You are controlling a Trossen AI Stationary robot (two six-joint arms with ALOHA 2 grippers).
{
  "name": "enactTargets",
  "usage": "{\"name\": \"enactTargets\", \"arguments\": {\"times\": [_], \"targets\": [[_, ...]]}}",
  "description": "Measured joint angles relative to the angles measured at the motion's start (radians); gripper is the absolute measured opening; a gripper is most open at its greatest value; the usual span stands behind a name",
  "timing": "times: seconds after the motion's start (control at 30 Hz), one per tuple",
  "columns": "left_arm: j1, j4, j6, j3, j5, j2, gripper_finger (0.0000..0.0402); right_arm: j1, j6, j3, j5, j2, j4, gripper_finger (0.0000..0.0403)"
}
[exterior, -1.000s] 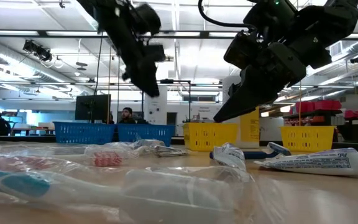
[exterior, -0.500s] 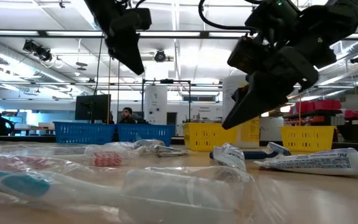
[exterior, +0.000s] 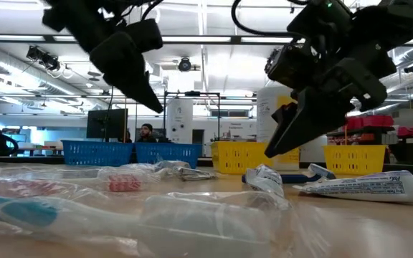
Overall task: Pick & Place Travel size toiletries
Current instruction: Put the blue razor into the left yellow bin
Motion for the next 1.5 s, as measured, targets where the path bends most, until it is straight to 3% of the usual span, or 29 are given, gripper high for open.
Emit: {"name": "enactTargets", "arguments": {"times": [0.13, 0.53, 0.87, 1.0, 1.17, 1.4, 1.5], "targets": [[-0.025, 0.117, -0.041, -0.067, -0.002, 0.000, 0.0149, 0.002, 0.000, -0.004, -0.006, 0.015, -0.004, 0.0173], [-0.035, 0.125, -0.056, -0.085, -0.006, 0.000, 0.0149, 0.002, 0.003, 0.011, -0.015, 0.111, 0.008, 0.0149], [-0.034, 0.112, -0.053, -0.085, -0.006, -0.002, 0.0149, 0.001, -0.096, 0.020, -0.007, 0.113, -0.019, 0.0076], [-0.034, -0.045, -0.168, -0.056, -0.012, -0.083, 0.0149, 0.001, -0.094, 0.019, -0.007, 0.114, -0.007, 0.0054], [-0.041, -0.254, -0.261, -0.031, -0.099, -0.245, 0.0149, 0.002, -0.093, 0.023, 0.003, 0.118, 0.033, 0.0047], [-0.048, -0.311, -0.259, -0.032, -0.285, -0.426, 0.0149, -0.027, -0.020, 0.134, 0.120, 0.116, -0.015, 0.0046], [-0.047, -0.310, -0.240, -0.030, -0.318, -0.455, 0.0149, -0.057, -0.019, 0.207, 0.146, 0.108, -0.061, 0.0046]]}}
